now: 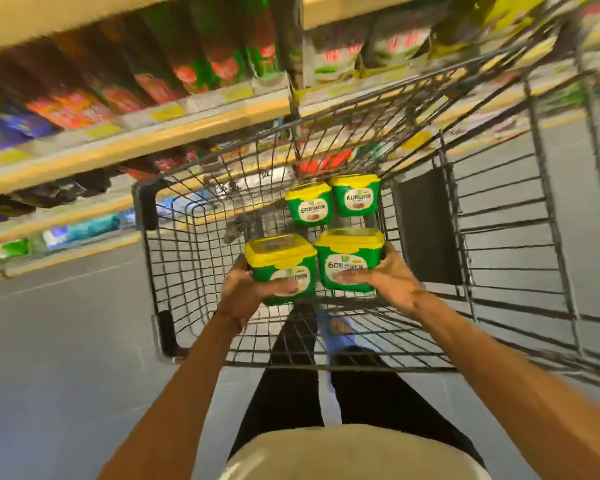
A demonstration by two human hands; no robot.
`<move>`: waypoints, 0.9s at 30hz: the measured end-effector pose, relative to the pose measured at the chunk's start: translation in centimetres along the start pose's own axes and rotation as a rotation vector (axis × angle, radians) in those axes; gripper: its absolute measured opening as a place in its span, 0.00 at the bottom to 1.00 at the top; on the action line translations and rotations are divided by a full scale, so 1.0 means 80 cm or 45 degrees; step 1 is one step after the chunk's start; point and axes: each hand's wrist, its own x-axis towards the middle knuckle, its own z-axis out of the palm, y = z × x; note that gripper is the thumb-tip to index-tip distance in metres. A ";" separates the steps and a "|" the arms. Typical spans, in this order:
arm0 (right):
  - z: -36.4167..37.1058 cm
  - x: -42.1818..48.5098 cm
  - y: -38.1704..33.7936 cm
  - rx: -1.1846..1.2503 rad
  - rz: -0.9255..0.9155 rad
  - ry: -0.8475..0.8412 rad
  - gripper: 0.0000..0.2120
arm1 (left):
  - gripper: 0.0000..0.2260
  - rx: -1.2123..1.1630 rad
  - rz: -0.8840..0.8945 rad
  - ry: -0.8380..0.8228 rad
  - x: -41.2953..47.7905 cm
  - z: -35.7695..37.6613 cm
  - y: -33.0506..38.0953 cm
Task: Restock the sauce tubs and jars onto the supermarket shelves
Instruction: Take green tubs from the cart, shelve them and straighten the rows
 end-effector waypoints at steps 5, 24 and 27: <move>0.009 -0.061 -0.030 0.010 -0.191 -0.014 0.39 | 0.28 -0.122 0.134 0.147 -0.089 0.002 0.030; 0.182 -0.284 -0.103 -0.270 -0.648 -0.571 0.39 | 0.39 -0.413 0.542 0.582 -0.390 -0.150 -0.002; 0.250 -0.302 -0.111 -0.336 -0.674 -0.675 0.34 | 0.37 -0.498 0.626 0.647 -0.415 -0.197 -0.011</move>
